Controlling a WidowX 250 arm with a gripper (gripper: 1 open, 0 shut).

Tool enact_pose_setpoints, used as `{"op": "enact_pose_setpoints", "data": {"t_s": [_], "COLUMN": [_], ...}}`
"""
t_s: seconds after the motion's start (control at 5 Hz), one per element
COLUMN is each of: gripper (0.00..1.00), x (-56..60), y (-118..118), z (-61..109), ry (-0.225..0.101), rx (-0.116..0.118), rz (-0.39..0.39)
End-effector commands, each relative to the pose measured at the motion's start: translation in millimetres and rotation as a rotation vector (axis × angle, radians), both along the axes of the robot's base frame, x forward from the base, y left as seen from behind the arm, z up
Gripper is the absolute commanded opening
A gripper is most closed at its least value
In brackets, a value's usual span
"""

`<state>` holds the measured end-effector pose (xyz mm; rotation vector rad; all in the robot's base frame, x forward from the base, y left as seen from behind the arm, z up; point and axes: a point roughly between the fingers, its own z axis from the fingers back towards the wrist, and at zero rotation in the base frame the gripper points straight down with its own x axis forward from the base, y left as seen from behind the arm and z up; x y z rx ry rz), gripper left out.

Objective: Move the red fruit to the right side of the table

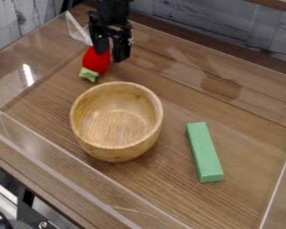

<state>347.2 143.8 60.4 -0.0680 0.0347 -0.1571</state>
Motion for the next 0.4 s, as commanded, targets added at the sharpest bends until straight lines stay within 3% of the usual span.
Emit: {"op": "enact_pose_setpoints", "data": {"t_s": [0.0, 0.2], "gripper": [1.00, 1.00], "x": [10.6, 14.1], "y": [10.6, 14.5], "z": [17.8, 18.2], "ry": [-0.056, -0.056], "rx": [0.019, 0.019], "rz": [0.066, 0.123]}}
